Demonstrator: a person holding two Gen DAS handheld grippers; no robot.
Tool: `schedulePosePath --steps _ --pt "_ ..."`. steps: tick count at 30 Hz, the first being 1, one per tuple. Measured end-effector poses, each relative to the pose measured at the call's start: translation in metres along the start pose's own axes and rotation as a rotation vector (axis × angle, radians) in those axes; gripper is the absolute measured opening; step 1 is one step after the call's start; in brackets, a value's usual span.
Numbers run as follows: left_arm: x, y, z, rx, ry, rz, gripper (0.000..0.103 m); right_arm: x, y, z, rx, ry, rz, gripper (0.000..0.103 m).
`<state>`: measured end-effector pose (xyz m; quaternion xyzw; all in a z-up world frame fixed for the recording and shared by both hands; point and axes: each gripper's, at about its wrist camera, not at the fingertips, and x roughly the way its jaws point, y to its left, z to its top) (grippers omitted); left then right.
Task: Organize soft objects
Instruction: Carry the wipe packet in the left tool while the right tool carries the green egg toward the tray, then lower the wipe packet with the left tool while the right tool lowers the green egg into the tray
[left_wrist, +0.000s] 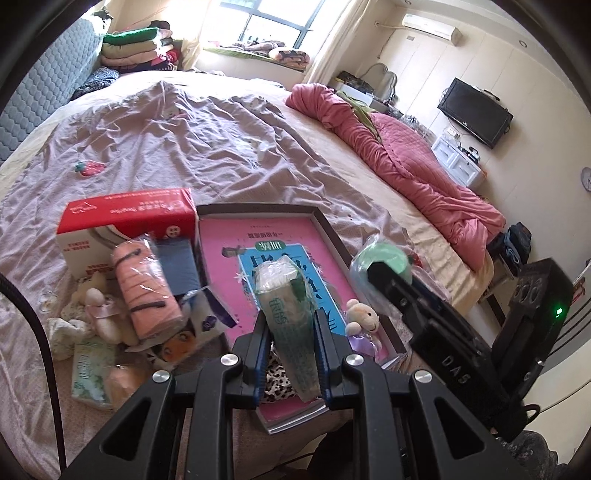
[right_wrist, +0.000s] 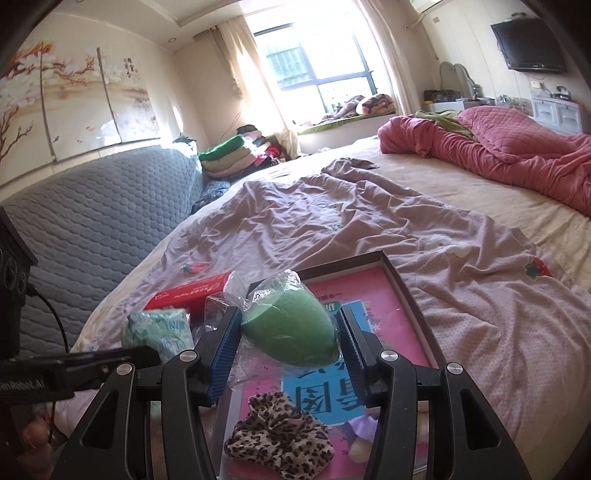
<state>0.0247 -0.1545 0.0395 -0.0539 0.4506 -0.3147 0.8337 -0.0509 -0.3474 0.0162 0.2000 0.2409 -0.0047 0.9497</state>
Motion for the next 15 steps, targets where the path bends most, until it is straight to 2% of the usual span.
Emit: schedulePosePath --steps 15 --pt "0.053 -0.010 -0.018 0.020 0.117 -0.054 0.022 0.014 -0.027 -0.005 0.045 0.050 -0.077 0.054"
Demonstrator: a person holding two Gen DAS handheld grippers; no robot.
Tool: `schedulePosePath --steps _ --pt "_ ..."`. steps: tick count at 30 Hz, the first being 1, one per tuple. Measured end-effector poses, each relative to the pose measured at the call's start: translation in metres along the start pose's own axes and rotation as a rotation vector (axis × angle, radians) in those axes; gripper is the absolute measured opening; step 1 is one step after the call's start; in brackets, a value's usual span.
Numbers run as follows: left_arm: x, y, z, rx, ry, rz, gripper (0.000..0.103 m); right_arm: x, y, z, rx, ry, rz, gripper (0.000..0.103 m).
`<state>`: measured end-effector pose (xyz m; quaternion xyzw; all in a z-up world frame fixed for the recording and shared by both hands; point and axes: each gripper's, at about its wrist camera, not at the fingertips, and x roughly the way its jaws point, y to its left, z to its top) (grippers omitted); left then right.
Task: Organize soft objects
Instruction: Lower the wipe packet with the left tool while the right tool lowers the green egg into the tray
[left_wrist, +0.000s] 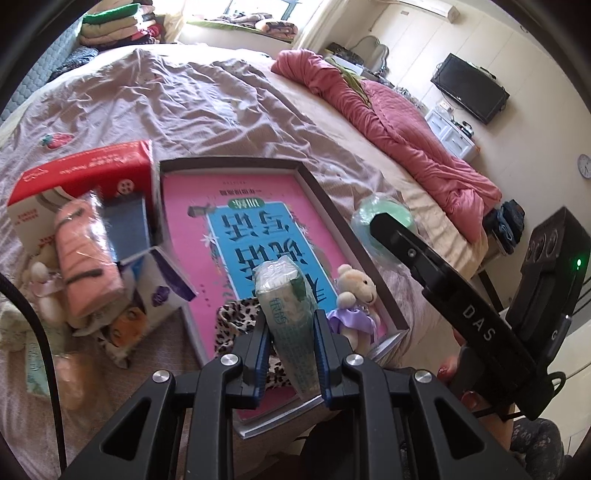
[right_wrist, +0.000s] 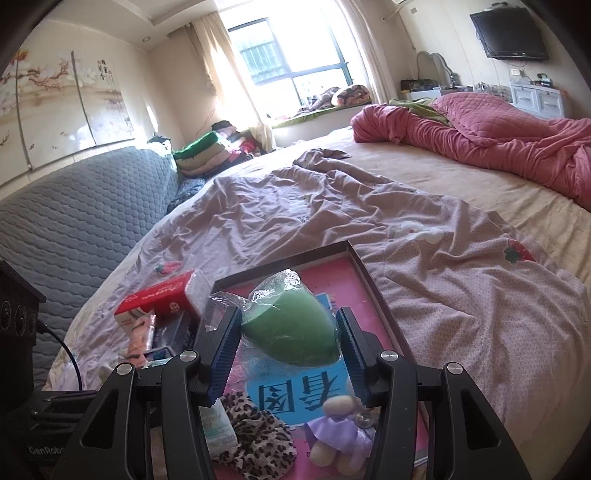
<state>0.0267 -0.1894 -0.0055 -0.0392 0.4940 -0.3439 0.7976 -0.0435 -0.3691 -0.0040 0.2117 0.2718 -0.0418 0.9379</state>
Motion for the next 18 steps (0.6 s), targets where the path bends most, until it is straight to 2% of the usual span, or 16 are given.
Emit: schedulePosePath --steps 18 --pt "0.027 0.013 0.002 -0.019 0.044 0.036 0.022 0.030 0.009 -0.012 -0.062 0.116 -0.004 0.054"
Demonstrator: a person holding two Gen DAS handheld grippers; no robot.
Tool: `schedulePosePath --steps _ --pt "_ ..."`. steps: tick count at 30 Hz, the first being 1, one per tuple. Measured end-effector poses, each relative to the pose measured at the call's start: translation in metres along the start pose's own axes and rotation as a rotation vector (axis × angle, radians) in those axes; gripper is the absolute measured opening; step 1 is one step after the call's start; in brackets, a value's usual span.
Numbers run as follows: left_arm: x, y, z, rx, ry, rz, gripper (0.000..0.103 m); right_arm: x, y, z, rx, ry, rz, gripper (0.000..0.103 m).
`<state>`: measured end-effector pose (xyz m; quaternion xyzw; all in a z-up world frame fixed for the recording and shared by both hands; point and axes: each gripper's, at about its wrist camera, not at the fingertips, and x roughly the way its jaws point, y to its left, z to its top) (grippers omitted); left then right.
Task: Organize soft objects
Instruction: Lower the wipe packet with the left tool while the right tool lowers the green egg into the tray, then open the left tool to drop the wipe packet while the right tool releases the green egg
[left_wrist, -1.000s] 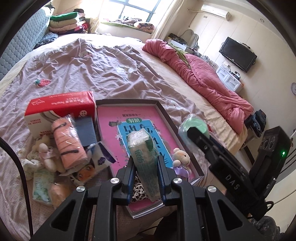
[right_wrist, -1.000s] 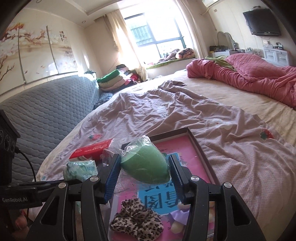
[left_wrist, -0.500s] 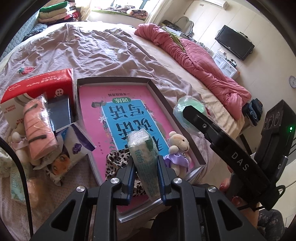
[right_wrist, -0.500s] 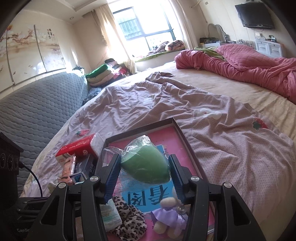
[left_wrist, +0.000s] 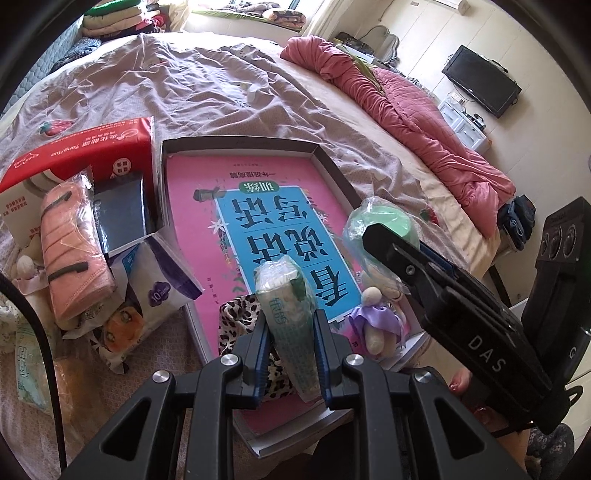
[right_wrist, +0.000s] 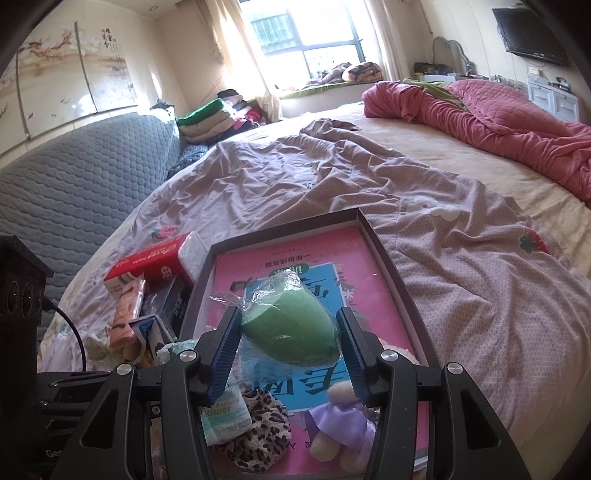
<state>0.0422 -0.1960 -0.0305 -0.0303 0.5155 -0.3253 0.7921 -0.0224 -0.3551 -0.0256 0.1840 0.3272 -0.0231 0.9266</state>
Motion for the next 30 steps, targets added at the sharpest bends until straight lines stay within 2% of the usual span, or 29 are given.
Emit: schedulePosePath --steps 30 --pt "0.009 0.011 -0.006 -0.011 0.052 0.039 0.026 0.050 0.000 -0.017 -0.016 0.227 -0.041 0.057"
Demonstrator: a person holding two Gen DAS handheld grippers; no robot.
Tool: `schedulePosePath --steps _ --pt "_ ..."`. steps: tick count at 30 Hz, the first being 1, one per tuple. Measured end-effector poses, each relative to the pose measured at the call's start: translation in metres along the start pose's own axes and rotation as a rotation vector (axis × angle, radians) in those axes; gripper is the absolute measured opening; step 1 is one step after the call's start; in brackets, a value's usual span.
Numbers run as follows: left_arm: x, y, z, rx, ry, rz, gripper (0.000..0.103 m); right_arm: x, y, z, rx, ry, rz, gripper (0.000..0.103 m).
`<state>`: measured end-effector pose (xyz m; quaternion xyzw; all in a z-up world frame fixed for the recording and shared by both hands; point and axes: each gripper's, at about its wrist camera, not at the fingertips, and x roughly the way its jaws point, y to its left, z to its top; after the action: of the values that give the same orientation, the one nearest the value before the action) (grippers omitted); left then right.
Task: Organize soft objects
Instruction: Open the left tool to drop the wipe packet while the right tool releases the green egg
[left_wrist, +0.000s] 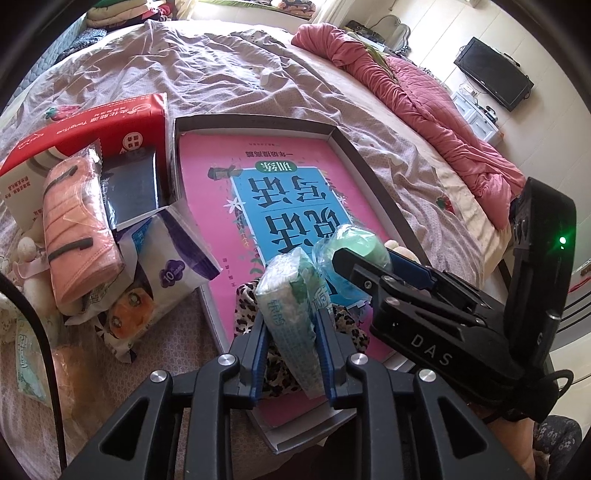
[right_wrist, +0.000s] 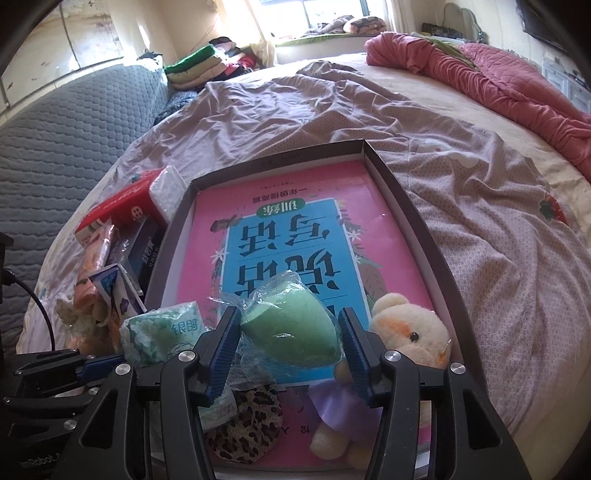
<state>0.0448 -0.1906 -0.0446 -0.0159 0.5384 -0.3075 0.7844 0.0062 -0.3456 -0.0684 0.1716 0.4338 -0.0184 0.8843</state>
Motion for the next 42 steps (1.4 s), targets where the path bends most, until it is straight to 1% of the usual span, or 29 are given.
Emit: schedulePosePath --steps 3,8,12,14,20,25,27,28,33,38,42 --pt "0.000 0.001 0.000 -0.004 0.002 0.011 0.027 0.001 -0.002 0.000 0.008 0.004 -0.008 0.057" --pt "0.003 0.005 -0.001 -0.015 0.018 0.037 0.037 -0.001 -0.005 0.001 0.024 -0.005 -0.010 0.057" --pt "0.005 0.004 -0.005 -0.008 0.024 0.044 0.040 -0.007 -0.010 0.002 0.048 -0.033 -0.005 0.060" --pt "0.006 0.001 -0.005 0.004 0.026 0.055 0.043 -0.012 -0.013 0.003 0.061 -0.055 -0.005 0.060" --pt "0.008 -0.010 -0.007 0.049 0.031 0.067 0.047 -0.024 -0.021 0.005 0.098 -0.115 -0.004 0.063" --pt "0.005 -0.013 -0.008 0.059 0.026 0.057 0.051 -0.031 -0.025 0.006 0.119 -0.146 -0.004 0.065" --pt "0.003 -0.014 -0.009 0.064 0.026 0.054 0.052 -0.032 -0.026 0.006 0.124 -0.154 -0.006 0.070" --pt "0.002 -0.014 -0.009 0.065 0.023 0.053 0.052 -0.033 -0.027 0.007 0.125 -0.159 -0.005 0.071" --pt "-0.009 -0.014 -0.011 0.063 0.006 0.044 0.056 -0.038 -0.025 0.007 0.115 -0.184 -0.002 0.071" --pt "-0.022 -0.011 -0.013 0.051 -0.018 0.032 0.062 -0.040 -0.023 0.007 0.105 -0.196 -0.007 0.072" --pt "-0.029 -0.007 -0.011 0.038 -0.029 0.023 0.064 -0.041 -0.023 0.007 0.107 -0.204 -0.011 0.072"
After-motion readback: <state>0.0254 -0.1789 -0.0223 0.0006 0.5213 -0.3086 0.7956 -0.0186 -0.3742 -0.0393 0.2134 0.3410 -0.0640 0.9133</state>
